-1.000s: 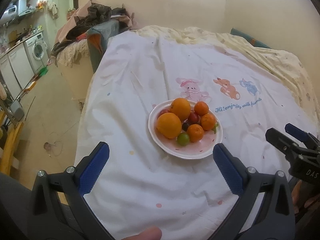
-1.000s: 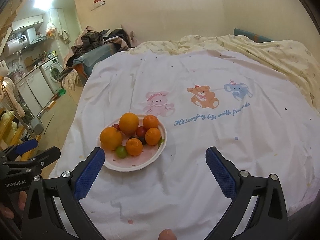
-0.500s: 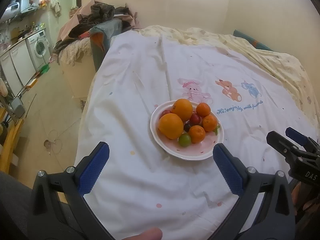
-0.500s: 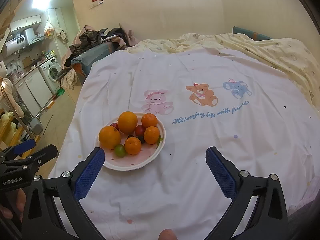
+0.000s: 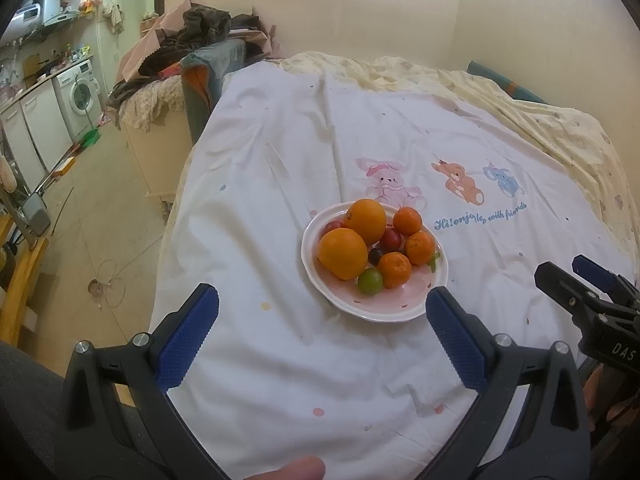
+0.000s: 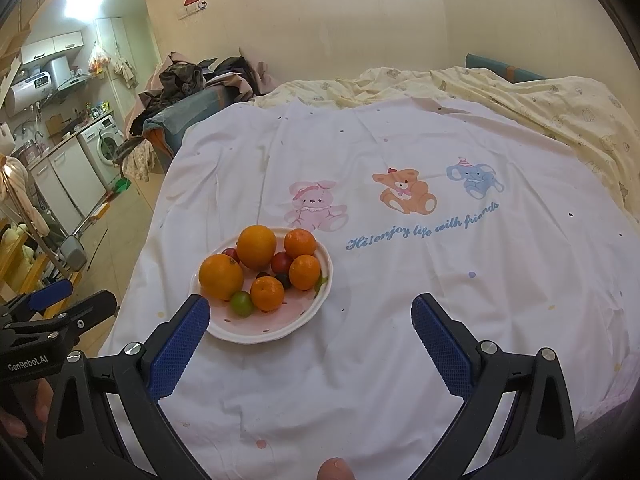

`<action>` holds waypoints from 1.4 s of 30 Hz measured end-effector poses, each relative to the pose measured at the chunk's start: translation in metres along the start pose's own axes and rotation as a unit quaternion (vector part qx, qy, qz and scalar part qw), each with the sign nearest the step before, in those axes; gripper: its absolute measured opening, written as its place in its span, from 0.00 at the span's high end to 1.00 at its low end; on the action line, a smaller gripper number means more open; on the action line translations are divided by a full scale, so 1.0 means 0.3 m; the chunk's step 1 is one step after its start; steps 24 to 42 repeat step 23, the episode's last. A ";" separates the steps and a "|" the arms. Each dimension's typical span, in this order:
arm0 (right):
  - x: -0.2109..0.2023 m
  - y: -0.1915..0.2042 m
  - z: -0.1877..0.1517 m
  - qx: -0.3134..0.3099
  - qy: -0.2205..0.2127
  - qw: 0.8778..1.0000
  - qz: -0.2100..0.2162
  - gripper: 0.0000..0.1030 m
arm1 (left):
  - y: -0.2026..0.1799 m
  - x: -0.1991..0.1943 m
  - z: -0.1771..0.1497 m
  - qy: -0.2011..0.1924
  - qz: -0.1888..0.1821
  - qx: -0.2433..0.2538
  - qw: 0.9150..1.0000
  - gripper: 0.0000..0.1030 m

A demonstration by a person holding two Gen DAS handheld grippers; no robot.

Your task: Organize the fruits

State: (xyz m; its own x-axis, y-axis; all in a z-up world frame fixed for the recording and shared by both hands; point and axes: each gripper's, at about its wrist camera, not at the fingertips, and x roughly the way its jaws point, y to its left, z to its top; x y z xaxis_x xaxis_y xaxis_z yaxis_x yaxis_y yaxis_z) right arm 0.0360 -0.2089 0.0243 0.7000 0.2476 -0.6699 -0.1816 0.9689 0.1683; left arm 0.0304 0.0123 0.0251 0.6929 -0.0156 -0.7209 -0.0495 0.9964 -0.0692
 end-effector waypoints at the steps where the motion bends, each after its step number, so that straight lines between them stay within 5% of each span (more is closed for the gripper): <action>1: 0.000 0.000 0.000 0.000 0.000 1.000 0.000 0.00 | 0.002 -0.001 0.001 -0.001 0.001 -0.001 1.000 0.01; 42: 0.002 0.001 0.001 0.001 0.000 1.000 0.000 0.00 | 0.011 0.002 -0.006 0.004 -0.004 -0.011 1.000 0.01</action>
